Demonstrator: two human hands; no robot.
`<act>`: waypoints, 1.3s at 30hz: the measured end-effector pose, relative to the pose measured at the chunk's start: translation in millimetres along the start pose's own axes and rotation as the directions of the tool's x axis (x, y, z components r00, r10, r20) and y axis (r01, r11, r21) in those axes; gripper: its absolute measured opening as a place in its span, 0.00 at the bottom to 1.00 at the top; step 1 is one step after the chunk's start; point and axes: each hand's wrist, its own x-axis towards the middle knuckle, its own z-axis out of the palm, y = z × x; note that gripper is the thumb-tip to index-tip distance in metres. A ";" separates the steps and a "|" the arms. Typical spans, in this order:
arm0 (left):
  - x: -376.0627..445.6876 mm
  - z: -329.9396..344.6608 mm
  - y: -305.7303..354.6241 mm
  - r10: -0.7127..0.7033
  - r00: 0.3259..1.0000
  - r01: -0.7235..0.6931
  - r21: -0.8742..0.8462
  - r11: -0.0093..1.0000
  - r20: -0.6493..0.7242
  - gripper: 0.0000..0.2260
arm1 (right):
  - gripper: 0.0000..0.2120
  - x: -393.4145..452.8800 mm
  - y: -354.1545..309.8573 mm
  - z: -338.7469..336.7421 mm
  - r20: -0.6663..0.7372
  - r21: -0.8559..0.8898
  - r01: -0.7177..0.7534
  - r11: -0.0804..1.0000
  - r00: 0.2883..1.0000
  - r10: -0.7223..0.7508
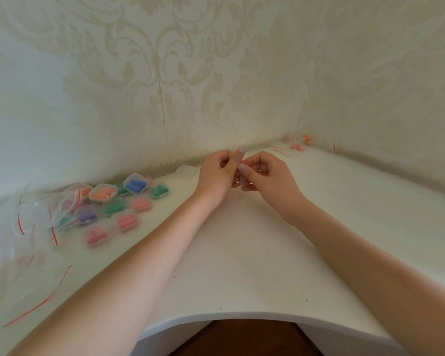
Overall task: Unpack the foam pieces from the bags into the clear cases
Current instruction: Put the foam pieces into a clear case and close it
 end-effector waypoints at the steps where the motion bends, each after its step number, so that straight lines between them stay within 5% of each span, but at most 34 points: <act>1: 0.0 -0.1 0.5 0.001 1.000 -0.001 0.002 1.000 0.000 0.16 | 0.03 0.1 0.1 -1.3 0.005 0.006 -0.005 1.000 1.000 0.005; 8: -2.2 0.1 3.3 0.017 0.999 -0.019 0.067 0.998 0.037 0.16 | 0.07 1.8 0.0 -1.4 -0.005 0.134 -0.135 0.982 0.991 0.137; 15: -14.2 9.2 7.7 0.172 0.979 -0.199 0.316 0.928 0.113 0.17 | 0.12 -3.1 -0.7 3.1 -0.045 -0.296 0.091 0.951 0.993 -0.109; 23: -15.5 10.0 7.8 0.196 0.966 -0.260 0.616 0.744 0.171 0.16 | 0.12 -3.6 -0.8 1.7 -0.043 -0.670 0.084 0.737 0.987 -0.152; 39: -16.9 10.6 10.5 0.204 0.946 -0.319 0.834 0.451 0.251 0.15 | 0.02 7.8 -0.2 -19.7 -0.162 -0.847 -0.021 0.531 0.962 -0.221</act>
